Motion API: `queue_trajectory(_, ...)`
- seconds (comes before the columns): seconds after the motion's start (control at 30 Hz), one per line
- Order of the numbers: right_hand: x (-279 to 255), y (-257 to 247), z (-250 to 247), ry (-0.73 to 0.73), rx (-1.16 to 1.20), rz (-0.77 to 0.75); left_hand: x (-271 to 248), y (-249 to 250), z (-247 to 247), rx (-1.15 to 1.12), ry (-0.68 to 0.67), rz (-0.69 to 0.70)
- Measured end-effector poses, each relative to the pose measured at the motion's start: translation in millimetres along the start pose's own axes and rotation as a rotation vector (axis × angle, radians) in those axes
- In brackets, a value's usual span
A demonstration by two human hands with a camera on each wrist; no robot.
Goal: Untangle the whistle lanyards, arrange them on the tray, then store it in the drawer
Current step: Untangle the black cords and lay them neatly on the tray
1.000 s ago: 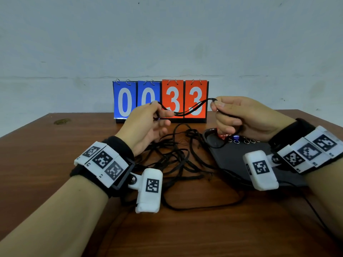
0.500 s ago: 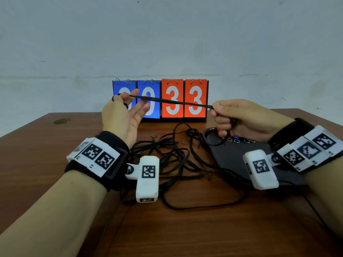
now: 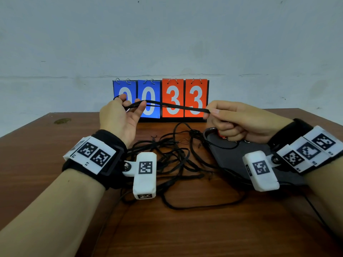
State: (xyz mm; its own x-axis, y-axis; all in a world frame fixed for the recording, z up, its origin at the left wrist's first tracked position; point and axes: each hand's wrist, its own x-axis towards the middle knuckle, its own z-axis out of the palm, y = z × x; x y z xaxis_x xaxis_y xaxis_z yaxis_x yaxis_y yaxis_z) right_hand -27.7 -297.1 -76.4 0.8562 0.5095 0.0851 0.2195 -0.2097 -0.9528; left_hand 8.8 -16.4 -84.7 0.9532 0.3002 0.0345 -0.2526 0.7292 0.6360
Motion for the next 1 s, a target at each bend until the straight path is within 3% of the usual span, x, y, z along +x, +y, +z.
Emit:
queue_trajectory(0.4,0.2,-1.3,6.2,-0.031,-0.021,0.081,5.8,2.1,-2.2,0.085,0.043,0.066)
queue_trajectory(0.6,4.9,2.8,4.8,0.057,0.002,-0.021,4.9,-0.6,-2.0,0.247,0.023,0.066)
queue_trajectory(0.8,8.0,3.8,-7.7,0.306,0.100,-0.045,5.3,0.2,-2.9,0.310,0.032,0.067)
queue_trajectory(1.0,4.6,-4.6,-7.5,0.358,0.173,-0.046,11.1,3.6,-8.2,0.305,0.039,0.071)
